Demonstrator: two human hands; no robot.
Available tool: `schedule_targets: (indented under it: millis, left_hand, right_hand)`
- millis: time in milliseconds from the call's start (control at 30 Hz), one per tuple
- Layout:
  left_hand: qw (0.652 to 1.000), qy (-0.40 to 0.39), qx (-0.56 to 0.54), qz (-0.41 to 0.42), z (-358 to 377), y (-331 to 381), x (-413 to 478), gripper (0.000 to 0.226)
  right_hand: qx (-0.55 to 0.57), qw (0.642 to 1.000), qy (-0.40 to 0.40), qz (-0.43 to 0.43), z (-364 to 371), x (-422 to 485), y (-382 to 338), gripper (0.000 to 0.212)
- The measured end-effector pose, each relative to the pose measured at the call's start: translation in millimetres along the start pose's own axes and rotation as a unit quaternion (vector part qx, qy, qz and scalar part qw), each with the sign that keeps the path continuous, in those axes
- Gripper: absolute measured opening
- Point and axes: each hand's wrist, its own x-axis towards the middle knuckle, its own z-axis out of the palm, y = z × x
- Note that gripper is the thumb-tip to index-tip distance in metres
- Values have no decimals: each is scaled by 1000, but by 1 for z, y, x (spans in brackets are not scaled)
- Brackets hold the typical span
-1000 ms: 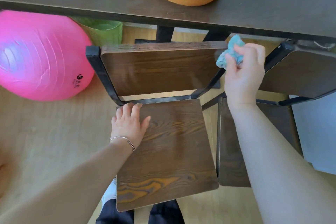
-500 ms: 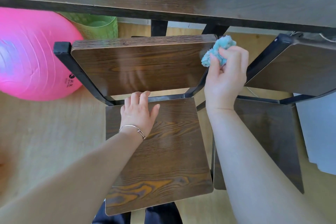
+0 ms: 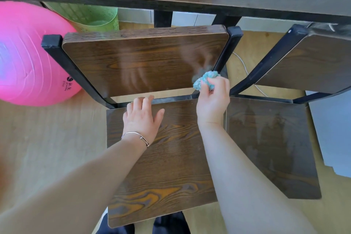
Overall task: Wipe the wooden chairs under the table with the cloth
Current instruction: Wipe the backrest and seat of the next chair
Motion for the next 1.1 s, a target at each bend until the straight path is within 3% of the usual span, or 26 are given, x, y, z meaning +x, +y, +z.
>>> schedule_targets:
  millis: [133, 267, 400, 567, 667, 767, 867, 967, 1100]
  left_hand:
    - [1000, -10, 8, -12, 10, -20, -4, 55]
    - [1000, -14, 9, -18, 14, -33, -10, 56]
    - [999, -35, 20, -27, 30, -64, -20, 56]
    - [998, -46, 23, -29, 35, -75, -25, 56]
    - [998, -48, 25, -23, 37, -77, -28, 56]
    - [998, -50, 28, -20, 38, -77, -24, 56]
    - [998, -49, 27, -20, 39, -76, -19, 57]
    - [998, -44, 25, -26, 38, -73, -12, 56]
    - [998, -45, 26, -34, 40, -67, -1, 55]
  right_hand:
    - [-22, 997, -43, 63, 6, -7, 8, 11]
    - [-117, 937, -270, 186, 4, -25, 32, 14]
    - [-188, 884, -408, 130, 17, -59, 50, 28]
    - [-359, 819, -442, -67, 26, -59, 48, 39]
    - [-396, 792, -459, -80, 30, -58, 41, 47]
    - [-350, 814, -463, -13, 34, -53, 44, 42]
    - [-185, 863, -456, 115, 31, -43, 48, 45]
    - [-51, 861, -464, 203, 27, -35, 45, 46]
    - [30, 846, -463, 262, 31, -31, 48, 42]
